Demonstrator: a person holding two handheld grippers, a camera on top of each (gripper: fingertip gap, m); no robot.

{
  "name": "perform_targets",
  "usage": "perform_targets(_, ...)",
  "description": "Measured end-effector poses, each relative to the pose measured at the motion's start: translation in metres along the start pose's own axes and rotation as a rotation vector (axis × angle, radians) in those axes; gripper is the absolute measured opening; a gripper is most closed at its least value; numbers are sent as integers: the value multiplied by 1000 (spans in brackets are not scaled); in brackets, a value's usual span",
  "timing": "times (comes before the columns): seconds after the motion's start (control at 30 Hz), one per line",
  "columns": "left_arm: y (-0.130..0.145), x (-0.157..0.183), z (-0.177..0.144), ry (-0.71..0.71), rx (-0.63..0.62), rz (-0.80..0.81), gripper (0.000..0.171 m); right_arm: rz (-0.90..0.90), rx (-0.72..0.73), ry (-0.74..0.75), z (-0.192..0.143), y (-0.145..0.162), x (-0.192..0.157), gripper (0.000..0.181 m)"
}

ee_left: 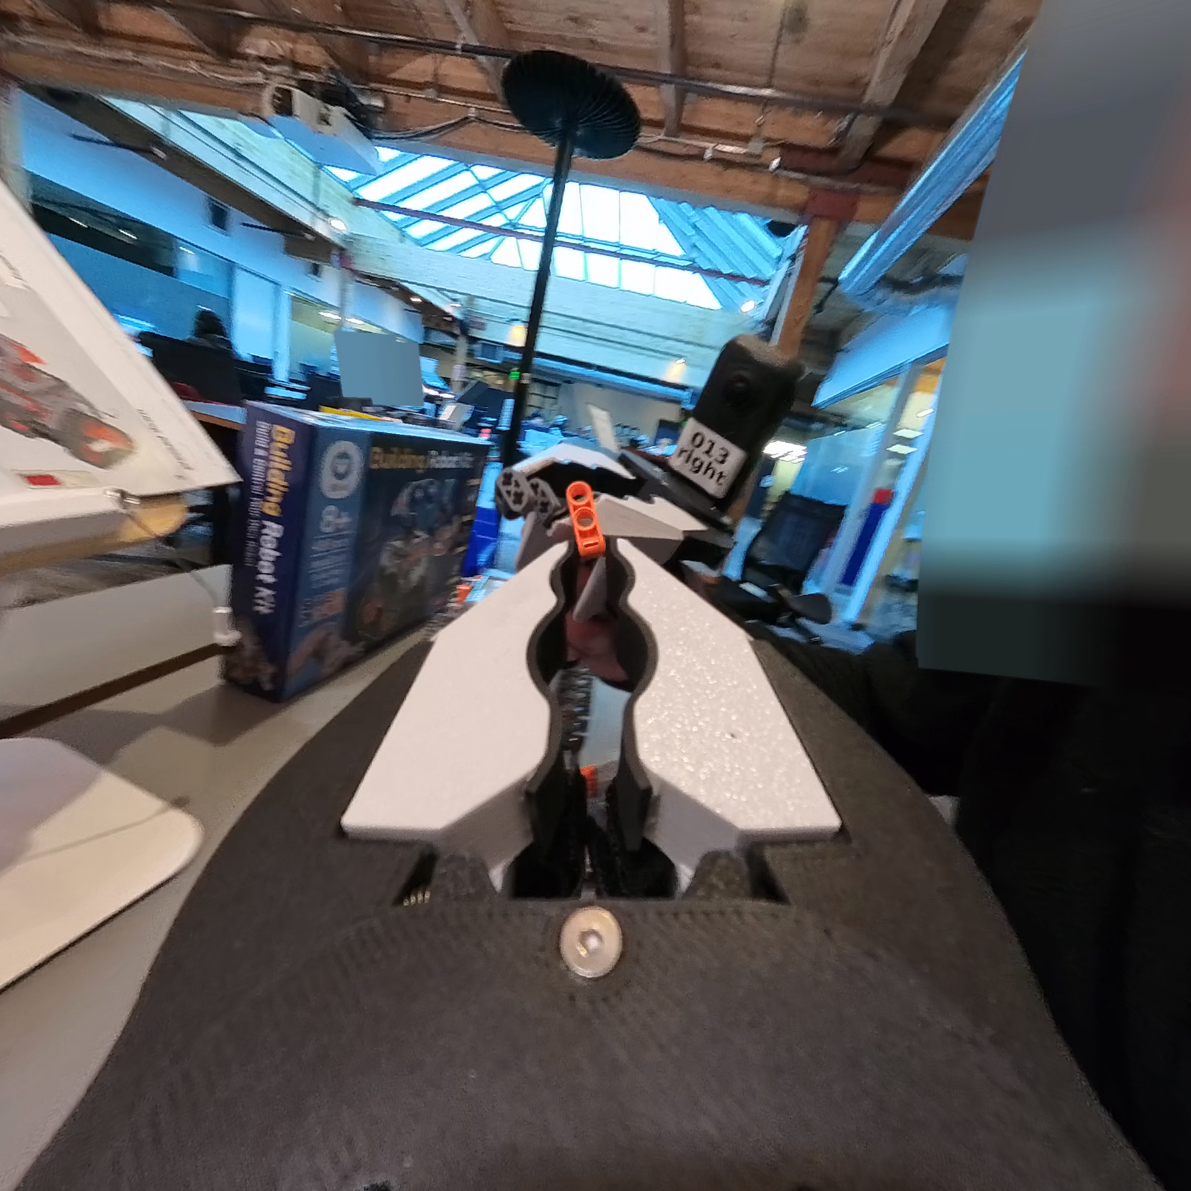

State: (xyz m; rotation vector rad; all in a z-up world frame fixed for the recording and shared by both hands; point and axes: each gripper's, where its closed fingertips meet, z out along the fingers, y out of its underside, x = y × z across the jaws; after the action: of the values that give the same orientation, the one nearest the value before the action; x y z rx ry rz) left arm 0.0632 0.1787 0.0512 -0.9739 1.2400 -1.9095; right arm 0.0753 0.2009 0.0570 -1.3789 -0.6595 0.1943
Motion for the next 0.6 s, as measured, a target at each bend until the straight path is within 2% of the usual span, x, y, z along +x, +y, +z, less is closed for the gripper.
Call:
perform_targets(0.23, -12, 3, -3, 130, 98, -222, 5, -38, 16, 8, -2, -9, -2, 15)
perform_targets(0.6, -11, 8, -1, 246, 127, -352, 6, -55, 30, 5, -3, -13, -4, 15)
